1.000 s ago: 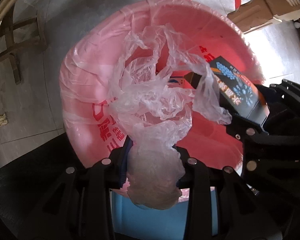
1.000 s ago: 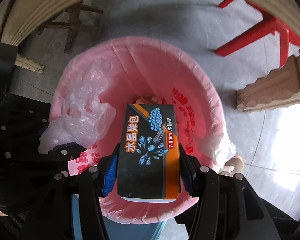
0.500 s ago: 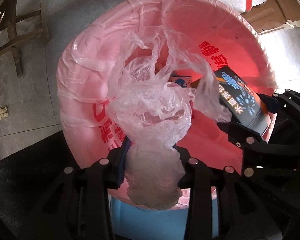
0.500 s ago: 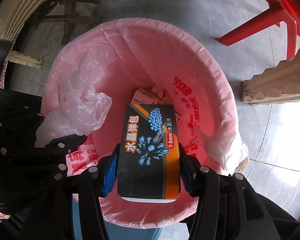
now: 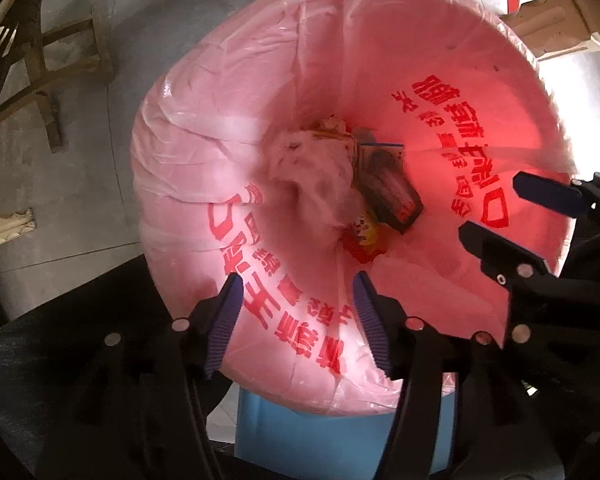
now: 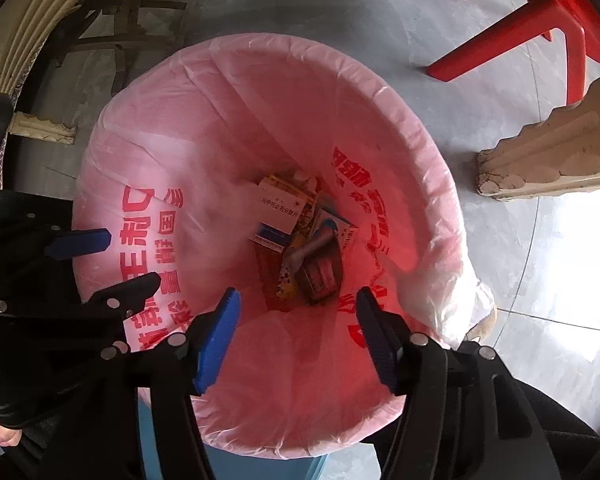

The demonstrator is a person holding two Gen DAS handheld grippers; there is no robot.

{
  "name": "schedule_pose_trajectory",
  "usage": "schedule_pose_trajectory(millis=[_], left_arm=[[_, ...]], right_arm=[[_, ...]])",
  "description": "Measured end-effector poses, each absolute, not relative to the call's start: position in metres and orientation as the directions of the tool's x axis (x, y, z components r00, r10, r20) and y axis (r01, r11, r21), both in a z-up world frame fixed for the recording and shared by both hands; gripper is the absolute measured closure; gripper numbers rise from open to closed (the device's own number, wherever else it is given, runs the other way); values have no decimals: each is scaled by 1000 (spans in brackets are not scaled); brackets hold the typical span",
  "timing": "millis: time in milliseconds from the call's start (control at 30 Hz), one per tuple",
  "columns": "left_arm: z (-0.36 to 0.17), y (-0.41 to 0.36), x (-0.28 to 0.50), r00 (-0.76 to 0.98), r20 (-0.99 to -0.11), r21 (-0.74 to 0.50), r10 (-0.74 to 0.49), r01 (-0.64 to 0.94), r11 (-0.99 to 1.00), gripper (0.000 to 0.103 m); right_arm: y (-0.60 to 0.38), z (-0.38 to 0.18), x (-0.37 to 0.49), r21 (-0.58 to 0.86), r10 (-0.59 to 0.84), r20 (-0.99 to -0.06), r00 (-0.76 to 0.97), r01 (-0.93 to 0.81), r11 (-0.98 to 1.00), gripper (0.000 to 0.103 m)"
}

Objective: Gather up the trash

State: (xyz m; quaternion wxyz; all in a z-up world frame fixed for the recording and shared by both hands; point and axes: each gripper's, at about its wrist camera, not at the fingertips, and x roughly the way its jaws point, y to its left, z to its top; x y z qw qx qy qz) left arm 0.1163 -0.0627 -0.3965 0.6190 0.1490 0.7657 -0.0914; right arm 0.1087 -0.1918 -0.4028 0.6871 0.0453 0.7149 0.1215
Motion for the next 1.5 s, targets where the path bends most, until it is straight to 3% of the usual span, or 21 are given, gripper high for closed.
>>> schedule_pose_trajectory(millis=[67,833,1033,1267,1500], left_arm=[[-396,-64,115,-182,-974,63,134,351,934,42],[-392,-64,115,-166,-974,88,153,344,935,39],[-380,-63,110,-133,-980,98,151,340,935,34],[-341,-57,96,-42,-992,102,120,299,949,29],[-241,-49,83,242,-967,134,79,218,967,29]], right_arm=[[-192,-401,109,234,231,-972,-43,-98,967,43],[-197,-390,106,240,240,-971,-11,-84,967,41],[-200,-376,98,224,226,-974,21,-73,972,40],[-204,-329,80,220,227,-964,137,-59,974,36],[-211,-235,59,171,176,-893,415,-48,984,36]])
